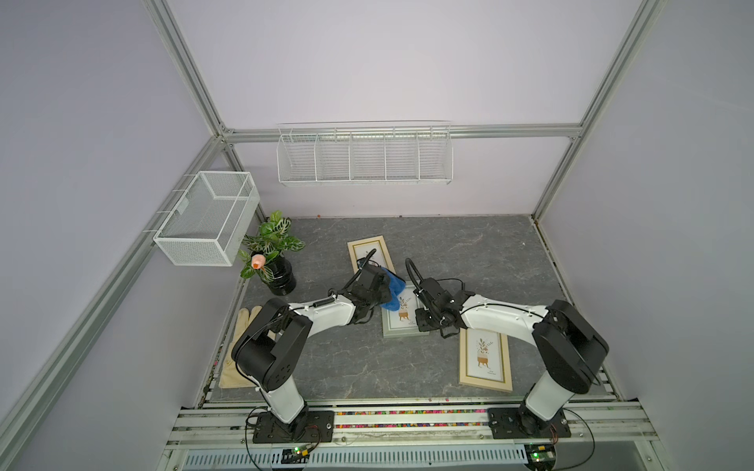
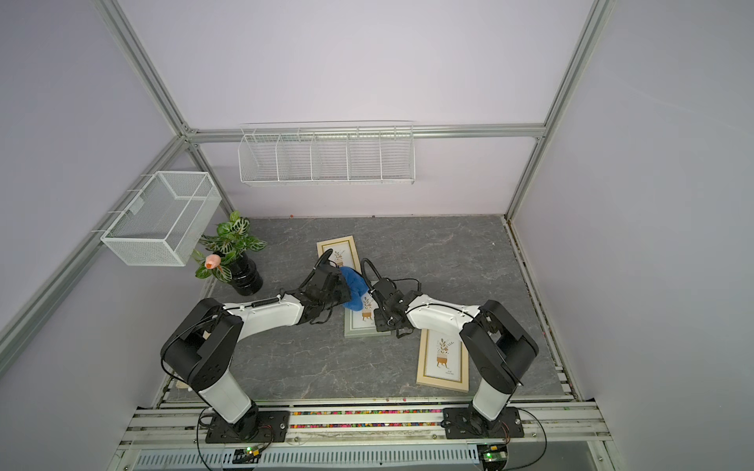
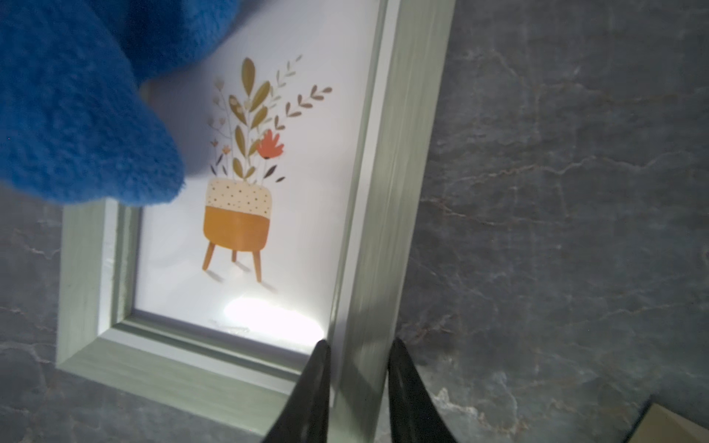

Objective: Wipe the picture frame with a cloth
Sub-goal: Wipe the dirt from the picture frame.

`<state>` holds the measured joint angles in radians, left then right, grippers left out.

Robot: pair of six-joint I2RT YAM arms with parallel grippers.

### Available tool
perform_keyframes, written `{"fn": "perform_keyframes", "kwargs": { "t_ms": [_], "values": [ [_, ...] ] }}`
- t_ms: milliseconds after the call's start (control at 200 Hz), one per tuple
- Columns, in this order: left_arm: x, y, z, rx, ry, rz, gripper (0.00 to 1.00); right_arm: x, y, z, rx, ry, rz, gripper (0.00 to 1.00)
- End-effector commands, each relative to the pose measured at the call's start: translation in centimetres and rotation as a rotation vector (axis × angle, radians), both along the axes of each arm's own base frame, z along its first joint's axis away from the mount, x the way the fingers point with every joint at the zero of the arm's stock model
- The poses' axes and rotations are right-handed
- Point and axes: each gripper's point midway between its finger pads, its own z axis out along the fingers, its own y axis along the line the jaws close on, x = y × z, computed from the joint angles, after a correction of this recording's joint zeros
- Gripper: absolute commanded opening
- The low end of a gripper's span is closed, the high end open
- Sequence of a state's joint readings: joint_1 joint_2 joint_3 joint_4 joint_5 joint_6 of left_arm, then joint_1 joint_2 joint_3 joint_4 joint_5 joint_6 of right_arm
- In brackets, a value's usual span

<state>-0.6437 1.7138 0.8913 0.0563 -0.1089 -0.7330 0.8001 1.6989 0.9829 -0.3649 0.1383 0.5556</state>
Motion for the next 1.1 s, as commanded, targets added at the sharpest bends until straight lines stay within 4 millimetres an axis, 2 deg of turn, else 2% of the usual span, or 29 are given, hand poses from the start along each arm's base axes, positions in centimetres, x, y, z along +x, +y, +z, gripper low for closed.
{"fn": "perform_keyframes", "kwargs": {
  "t_ms": [0, 125, 215, 280, 380, 475, 535, 670, 905, 1100],
  "values": [
    [-1.0, -2.7, -1.4, -0.037, 0.047, -0.074, 0.00, -1.4, 0.6, -0.6, 0.017, 0.034, 0.046, 0.24],
    [-1.2, -6.1, -1.8, -0.070, 0.062, -0.125, 0.00, -1.7, 1.6, -0.8, 0.032, 0.044, 0.064, 0.24],
    [-1.2, -6.8, -2.8, -0.106, 0.092, -0.125, 0.00, -1.8, 1.8, -0.9, 0.038, 0.047, 0.063, 0.24],
    [-1.2, -6.0, -3.5, -0.081, 0.112, -0.107, 0.00, -1.8, 1.3, -1.0, 0.014, 0.045, 0.052, 0.24],
    [-1.0, -2.8, -3.8, -0.055, 0.119, -0.043, 0.00, -1.6, -0.2, -1.2, -0.044, 0.035, 0.018, 0.24],
    [-1.1, 0.3, -3.5, -0.006, 0.112, 0.003, 0.00, -1.6, -0.8, -1.5, -0.056, 0.040, 0.006, 0.25],
    [-1.2, 1.1, -2.8, 0.034, 0.095, 0.001, 0.00, -1.6, -0.5, -1.6, -0.050, 0.043, 0.012, 0.25],
    [-1.3, 1.0, -2.1, 0.025, 0.082, -0.010, 0.00, -1.4, 0.1, -1.5, -0.035, 0.046, 0.021, 0.25],
    [-1.7, -1.7, -3.6, 0.007, 0.108, -0.049, 0.00, -1.3, 1.0, -0.1, 0.007, 0.034, 0.045, 0.30],
    [-2.9, -1.6, -4.8, 0.011, 0.131, -0.047, 0.00, -1.0, 2.0, 1.2, 0.046, 0.020, 0.059, 0.36]
  ]
}}
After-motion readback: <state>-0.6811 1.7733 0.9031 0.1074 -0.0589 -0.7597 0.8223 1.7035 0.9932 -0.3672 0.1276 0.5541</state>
